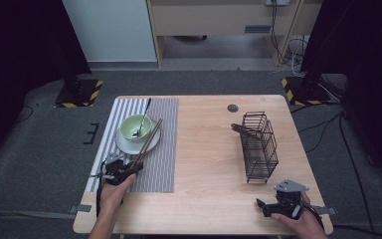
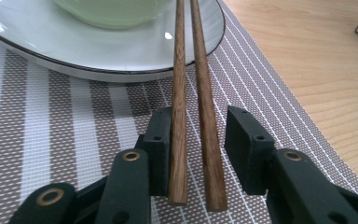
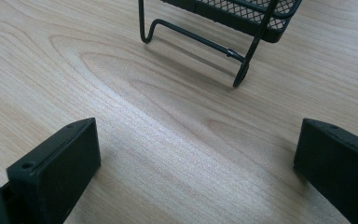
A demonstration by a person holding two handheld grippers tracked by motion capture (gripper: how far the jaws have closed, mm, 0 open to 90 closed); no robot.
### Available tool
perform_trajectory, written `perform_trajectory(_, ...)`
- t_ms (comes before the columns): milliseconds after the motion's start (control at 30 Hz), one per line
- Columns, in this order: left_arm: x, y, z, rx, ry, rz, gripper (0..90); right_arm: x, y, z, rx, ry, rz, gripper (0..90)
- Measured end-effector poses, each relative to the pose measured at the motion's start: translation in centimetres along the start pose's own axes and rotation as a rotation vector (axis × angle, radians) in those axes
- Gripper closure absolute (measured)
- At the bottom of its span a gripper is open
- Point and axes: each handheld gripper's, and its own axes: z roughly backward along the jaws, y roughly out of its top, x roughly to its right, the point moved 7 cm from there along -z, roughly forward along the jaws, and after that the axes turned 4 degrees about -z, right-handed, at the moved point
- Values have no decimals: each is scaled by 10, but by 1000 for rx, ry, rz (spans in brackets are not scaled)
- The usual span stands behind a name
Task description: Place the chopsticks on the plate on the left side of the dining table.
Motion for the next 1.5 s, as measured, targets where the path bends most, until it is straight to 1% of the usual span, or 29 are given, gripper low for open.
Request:
perform_trajectory(67, 1, 0, -1, -3, -7, -2, 649, 0, 0, 0, 0, 0, 0, 5)
perform_trajectory(233, 2, 0, -2, -20, -6, -5, 723, 0, 0, 0, 0, 0, 0, 5)
perform_trajectory(367, 0, 1, -1, -17, -4, 5, 756, 0, 0, 0, 0, 0, 0, 5)
perform_trajectory(433, -1, 1, 0, -17, 1, 12, 758, 0, 0, 0, 0, 0, 0, 4)
perform_trajectory(700, -5, 2, 1, -9, 11, 14, 760, 0, 0, 0, 0, 0, 0, 5)
perform_trajectory(833, -7, 3, 2, 0, 14, 23, 759, 0, 0, 0, 0, 0, 0, 4)
perform_trajectory(1000, -8, 3, 2, 3, 17, 20, 756, 0, 0, 0, 0, 0, 0, 4)
perform_trajectory(1067, -9, 4, 2, 6, 21, 20, 743, 0, 0, 0, 0, 0, 0, 5)
perform_trajectory(1167, -9, 5, 3, 20, 26, 25, 692, 0, 0, 0, 0, 0, 0, 5)
perform_trajectory(1300, -10, 6, 4, 32, 29, 21, 630, 0, 0, 0, 0, 0, 0, 4)
perform_trajectory(1433, -8, 6, 3, 35, 34, -3, 577, 0, 0, 0, 0, 0, 0, 5)
perform_trajectory(1500, -8, 6, 3, 32, 40, -9, 538, 0, 0, 0, 0, 0, 0, 5)
